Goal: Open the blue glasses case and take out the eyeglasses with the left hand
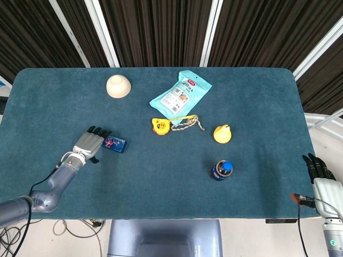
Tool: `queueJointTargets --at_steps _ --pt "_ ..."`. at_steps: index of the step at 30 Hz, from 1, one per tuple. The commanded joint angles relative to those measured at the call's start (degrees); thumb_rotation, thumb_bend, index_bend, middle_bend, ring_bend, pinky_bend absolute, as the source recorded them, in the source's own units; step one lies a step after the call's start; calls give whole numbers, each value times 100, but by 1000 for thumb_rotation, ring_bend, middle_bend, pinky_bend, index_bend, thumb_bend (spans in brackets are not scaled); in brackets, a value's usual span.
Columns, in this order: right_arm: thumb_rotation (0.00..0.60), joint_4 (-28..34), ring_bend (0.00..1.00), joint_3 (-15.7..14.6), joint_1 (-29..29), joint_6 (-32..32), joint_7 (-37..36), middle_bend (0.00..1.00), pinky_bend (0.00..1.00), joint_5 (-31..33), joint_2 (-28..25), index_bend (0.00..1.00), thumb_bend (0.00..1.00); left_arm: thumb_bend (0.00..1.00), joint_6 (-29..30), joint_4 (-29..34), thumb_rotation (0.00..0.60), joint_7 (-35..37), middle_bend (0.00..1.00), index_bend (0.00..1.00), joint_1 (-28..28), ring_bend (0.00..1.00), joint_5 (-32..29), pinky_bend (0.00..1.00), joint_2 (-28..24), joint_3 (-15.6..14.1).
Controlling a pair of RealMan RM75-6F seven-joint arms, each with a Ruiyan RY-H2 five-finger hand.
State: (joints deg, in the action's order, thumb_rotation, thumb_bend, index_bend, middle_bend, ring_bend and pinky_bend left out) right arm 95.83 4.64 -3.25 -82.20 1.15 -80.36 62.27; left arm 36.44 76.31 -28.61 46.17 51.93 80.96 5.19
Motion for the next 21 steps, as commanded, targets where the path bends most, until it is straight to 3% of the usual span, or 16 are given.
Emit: queueJointTargets --at_steps 1,21 --pt "600 2 0 -2 1 -3 -4 0 209 -7 -3 0 167 140 73 145 600 80 120 0 -21 0 107 0 -63 -88" --pt "600 27 0 -13 5 -4 -22 0 209 -20 -13 0 168 140 402 937 600 410 174 0 -319 0 576 0 -559 -597"
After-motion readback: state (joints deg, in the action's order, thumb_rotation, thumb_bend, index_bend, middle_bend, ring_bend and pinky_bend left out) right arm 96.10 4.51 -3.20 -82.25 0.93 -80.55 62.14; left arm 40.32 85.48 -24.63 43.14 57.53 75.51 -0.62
